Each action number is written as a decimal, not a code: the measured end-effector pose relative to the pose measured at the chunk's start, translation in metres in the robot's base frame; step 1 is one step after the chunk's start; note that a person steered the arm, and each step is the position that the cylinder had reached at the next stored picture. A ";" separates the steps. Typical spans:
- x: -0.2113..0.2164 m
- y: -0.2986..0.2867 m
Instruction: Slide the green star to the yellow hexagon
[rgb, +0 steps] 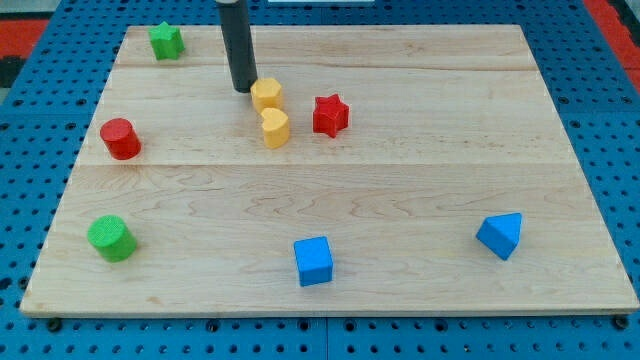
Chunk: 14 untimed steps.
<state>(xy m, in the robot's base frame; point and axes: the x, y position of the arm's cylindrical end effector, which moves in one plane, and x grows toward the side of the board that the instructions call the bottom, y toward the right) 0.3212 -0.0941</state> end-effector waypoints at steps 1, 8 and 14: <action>-0.073 -0.014; -0.057 -0.106; -0.102 -0.043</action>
<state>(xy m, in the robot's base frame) 0.2190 -0.1372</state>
